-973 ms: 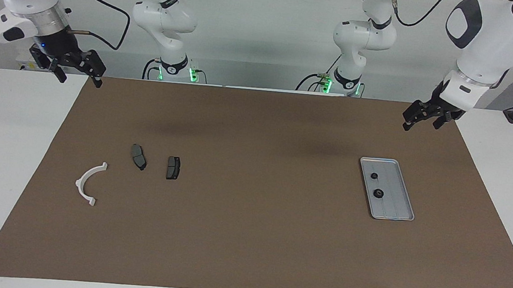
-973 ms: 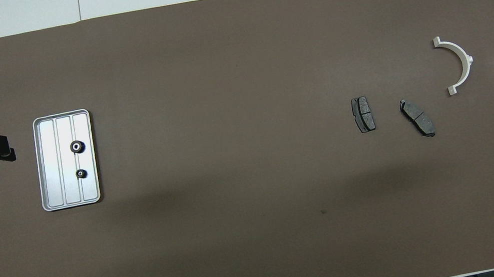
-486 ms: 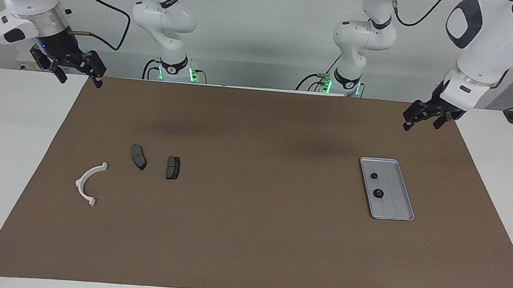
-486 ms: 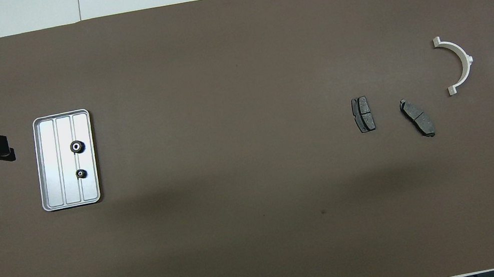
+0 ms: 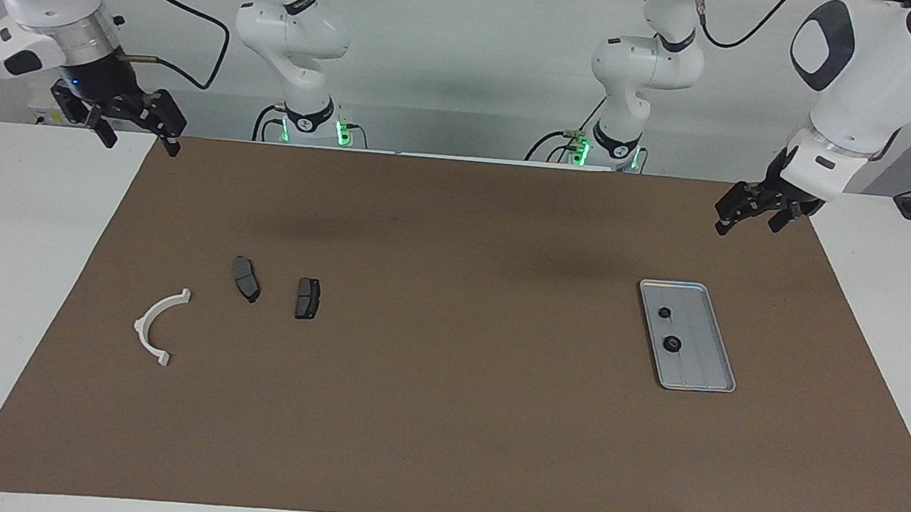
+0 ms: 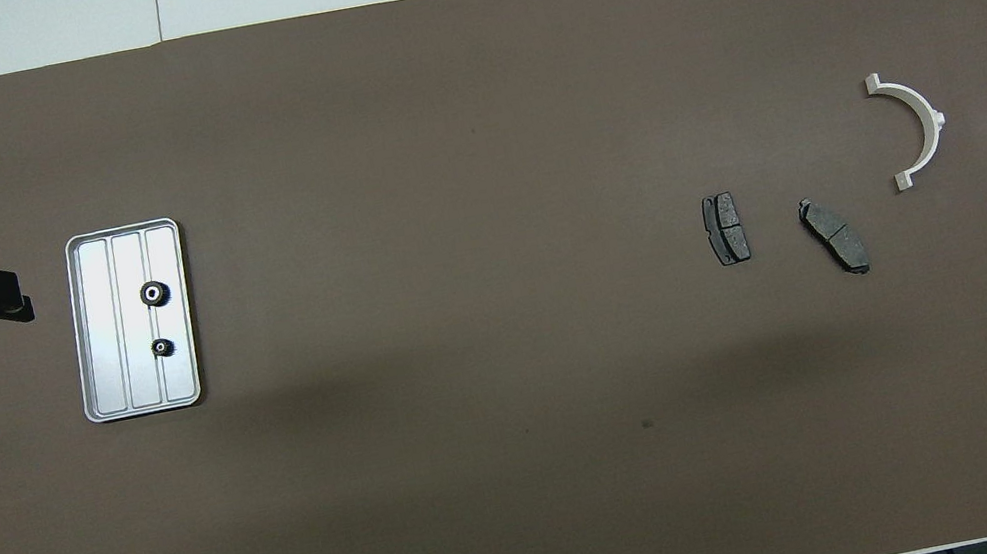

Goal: Place bearing gear from tray to pile

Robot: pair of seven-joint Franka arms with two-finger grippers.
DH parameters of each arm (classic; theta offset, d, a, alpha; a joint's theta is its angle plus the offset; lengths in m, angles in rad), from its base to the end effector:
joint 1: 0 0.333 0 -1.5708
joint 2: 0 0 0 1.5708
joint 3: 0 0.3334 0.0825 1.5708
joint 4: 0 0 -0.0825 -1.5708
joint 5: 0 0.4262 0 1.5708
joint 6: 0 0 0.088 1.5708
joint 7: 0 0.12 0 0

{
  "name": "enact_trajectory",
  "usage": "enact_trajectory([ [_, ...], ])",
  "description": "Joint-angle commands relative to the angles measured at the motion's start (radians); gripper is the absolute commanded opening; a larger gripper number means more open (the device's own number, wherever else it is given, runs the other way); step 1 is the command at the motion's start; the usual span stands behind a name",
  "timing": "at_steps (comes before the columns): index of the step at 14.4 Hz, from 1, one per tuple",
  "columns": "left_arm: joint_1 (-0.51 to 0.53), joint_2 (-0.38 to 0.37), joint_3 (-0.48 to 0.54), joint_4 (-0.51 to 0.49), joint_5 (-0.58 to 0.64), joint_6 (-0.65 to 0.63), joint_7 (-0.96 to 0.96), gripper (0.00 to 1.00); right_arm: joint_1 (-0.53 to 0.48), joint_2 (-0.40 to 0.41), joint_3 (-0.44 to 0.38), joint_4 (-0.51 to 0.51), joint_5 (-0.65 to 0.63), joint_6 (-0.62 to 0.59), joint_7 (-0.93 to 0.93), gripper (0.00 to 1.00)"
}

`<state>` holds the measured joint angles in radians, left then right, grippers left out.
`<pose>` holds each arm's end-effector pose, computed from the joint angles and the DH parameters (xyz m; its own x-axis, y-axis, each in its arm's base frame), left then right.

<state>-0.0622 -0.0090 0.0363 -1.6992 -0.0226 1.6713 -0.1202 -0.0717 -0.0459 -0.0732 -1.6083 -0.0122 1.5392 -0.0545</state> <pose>0.5979 -0.0179 0.5767 0.9951 0.0964 -0.0215 0.0968 -0.9951 0.0203 0.5714 -0.0859 0.6338 0.9956 -0.0905 -0.0238 -0.0903 -0.9959 0.0076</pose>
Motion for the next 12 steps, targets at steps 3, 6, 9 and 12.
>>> enact_trajectory([
  [3, -0.01, -0.063, 0.007, -0.174, -0.002, 0.123, -0.001, 1.0, -0.017, -0.012, 0.009, -0.025, 0.008, 0.024, -0.036, 1.0],
  [6, -0.004, -0.011, 0.007, -0.198, -0.002, 0.178, 0.007, 1.0, -0.008, -0.014, 0.009, -0.03, 0.008, 0.022, -0.028, 1.0],
  [9, -0.008, 0.001, 0.007, -0.276, -0.002, 0.292, -0.001, 1.0, -0.016, -0.019, 0.009, -0.045, 0.008, 0.022, -0.034, 1.0],
  [12, -0.008, 0.044, 0.008, -0.29, -0.002, 0.372, -0.001, 0.78, -0.025, -0.022, 0.007, -0.051, 0.005, 0.009, -0.048, 1.0],
])
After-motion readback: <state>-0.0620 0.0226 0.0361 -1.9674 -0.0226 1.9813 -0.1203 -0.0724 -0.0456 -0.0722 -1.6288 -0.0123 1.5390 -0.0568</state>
